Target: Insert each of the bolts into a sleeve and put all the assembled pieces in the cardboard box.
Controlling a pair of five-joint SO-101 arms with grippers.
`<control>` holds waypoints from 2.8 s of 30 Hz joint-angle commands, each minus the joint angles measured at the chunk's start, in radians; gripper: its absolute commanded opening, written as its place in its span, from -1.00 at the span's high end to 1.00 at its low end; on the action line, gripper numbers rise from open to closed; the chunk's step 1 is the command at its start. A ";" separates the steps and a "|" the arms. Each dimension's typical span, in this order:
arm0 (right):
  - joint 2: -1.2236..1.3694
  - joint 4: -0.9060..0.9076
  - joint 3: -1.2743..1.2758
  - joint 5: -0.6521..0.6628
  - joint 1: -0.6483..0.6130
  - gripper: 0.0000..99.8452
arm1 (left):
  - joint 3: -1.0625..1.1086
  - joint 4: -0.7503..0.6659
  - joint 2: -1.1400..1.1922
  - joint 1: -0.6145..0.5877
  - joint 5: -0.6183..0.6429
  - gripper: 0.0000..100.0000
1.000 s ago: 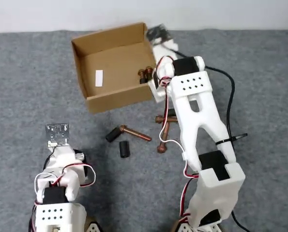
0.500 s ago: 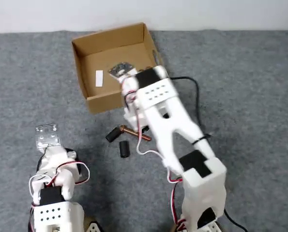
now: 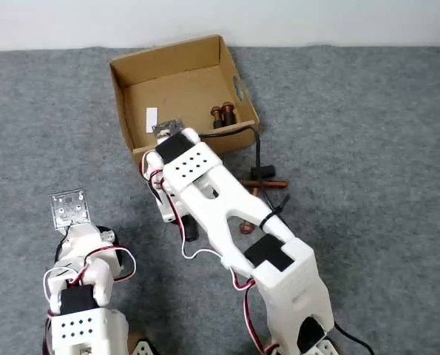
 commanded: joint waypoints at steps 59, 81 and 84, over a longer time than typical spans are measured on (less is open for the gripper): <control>-1.171 -0.213 0.933 -0.080 0.387 0.98 | 0.005 -0.058 -0.008 0.055 0.008 0.99; -1.770 -0.266 1.398 0.028 0.684 0.98 | -0.487 0.339 0.023 0.252 0.087 0.98; -1.857 -0.262 1.422 0.029 0.685 0.98 | -0.578 0.373 0.137 0.299 0.147 0.98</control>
